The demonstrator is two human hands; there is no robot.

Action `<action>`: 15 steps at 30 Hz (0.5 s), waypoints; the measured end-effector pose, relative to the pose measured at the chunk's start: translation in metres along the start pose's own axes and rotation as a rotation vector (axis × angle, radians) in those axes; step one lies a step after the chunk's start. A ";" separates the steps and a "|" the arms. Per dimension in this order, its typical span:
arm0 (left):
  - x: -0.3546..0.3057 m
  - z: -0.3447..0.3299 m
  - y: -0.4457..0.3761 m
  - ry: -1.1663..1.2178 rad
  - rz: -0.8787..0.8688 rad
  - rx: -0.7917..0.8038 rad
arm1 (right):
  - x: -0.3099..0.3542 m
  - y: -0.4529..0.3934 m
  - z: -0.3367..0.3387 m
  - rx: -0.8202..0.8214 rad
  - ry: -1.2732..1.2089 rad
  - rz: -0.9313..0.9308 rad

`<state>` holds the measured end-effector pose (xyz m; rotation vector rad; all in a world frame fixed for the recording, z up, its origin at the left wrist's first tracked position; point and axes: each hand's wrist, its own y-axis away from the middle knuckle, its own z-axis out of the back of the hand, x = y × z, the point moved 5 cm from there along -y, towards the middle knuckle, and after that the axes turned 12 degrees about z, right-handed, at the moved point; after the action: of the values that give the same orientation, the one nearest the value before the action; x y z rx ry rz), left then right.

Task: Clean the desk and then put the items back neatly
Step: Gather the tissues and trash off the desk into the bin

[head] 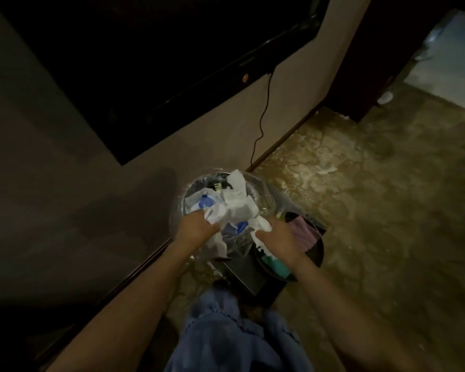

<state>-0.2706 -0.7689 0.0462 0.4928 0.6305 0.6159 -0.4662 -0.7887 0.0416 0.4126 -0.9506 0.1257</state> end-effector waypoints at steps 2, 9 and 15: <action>-0.008 0.000 -0.027 -0.008 0.010 0.037 | 0.002 -0.019 -0.003 -0.007 -0.007 -0.014; -0.029 -0.012 -0.112 -0.077 0.012 0.107 | 0.006 -0.106 -0.034 0.000 0.081 -0.098; -0.012 -0.036 -0.163 -0.173 0.009 0.293 | -0.013 -0.153 -0.075 0.122 0.217 -0.219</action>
<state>-0.2412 -0.8853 -0.0711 0.8142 0.5562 0.4848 -0.3734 -0.8981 -0.0514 0.5999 -0.6810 0.0284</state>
